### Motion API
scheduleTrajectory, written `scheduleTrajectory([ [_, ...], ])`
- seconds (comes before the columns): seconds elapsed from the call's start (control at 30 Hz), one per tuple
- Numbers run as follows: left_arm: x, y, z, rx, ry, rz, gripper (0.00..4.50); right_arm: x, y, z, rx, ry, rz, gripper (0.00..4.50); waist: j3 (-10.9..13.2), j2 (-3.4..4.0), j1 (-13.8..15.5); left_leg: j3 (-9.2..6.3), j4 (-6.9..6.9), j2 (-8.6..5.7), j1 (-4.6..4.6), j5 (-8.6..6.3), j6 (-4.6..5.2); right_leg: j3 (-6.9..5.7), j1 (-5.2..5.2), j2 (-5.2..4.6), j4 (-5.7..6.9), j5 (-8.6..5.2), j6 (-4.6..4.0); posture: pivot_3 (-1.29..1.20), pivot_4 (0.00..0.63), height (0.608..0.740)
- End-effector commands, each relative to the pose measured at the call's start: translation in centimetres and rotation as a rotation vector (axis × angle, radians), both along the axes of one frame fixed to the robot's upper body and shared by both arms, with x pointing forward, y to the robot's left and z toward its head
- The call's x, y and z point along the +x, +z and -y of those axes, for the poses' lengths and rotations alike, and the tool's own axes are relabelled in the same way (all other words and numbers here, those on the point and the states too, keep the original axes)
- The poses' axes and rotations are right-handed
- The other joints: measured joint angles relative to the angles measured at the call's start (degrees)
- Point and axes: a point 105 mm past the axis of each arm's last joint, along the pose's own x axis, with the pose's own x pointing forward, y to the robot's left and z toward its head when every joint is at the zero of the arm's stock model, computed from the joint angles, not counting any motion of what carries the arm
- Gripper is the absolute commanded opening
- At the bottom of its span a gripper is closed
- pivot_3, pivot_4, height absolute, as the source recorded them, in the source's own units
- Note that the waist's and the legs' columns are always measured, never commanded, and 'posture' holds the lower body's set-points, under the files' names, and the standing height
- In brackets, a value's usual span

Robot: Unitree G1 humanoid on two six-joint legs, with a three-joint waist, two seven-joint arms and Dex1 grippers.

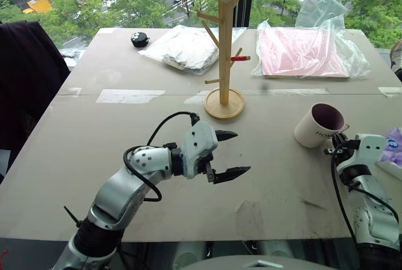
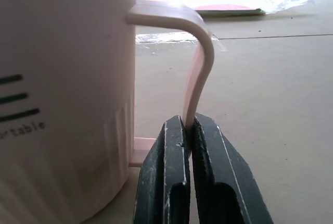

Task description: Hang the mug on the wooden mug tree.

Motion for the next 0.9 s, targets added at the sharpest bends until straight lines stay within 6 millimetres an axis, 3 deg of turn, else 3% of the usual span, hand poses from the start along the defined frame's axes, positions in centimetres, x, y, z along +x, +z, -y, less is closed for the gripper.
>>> scheduleTrajectory([
  [0.03,-0.4,1.0,0.4,-0.035,-0.002,0.059,4.5,0.4,2.0,-0.4,-0.036,0.063,0.072,0.03,0.0,0.0,0.0,0.0,0.0,0.0,0.0,0.0,0.0,0.0,0.0,0.0,0.0,0.0,0.0,0.0,0.15,0.74],
  [0.17,0.0,1.0,-0.1,-0.14,0.088,0.062,4.5,0.6,3.7,-2.9,-0.201,0.311,0.081,0.03,0.0,0.01,-0.1,0.05,0.01,0.0,0.0,0.0,0.0,0.06,0.0,-0.02,-0.01,0.0,0.0,0.0,0.15,0.74],
  [0.4,0.0,0.6,-1.8,-0.462,0.3,0.074,4.5,1.1,9.5,-7.6,-0.46,0.79,0.033,0.03,0.2,-0.16,0.0,0.15,0.04,0.01,0.16,0.0,0.02,0.19,0.06,0.01,0.06,0.04,0.01,0.0,0.15,0.74],
  [0.6,0.1,0.8,-3.1,-0.555,0.485,0.176,4.5,2.9,14.5,-10.6,-0.645,0.959,0.037,0.03,0.3,-0.22,0.1,-0.1,0.1,0.01,0.16,0.0,0.02,-0.04,0.23,0.01,-0.02,0.03,-0.02,0.0,0.15,0.74],
  [0.9,0.5,2.0,-4.0,-0.614,0.618,0.26,4.5,7.1,18.9,-13.6,-0.81,0.992,0.075,0.03,0.4,-0.38,0.1,-0.12,0.09,0.02,0.06,0.0,0.02,-0.17,0.21,-0.12,-0.1,0.03,-0.02,0.0,0.15,0.74],
])
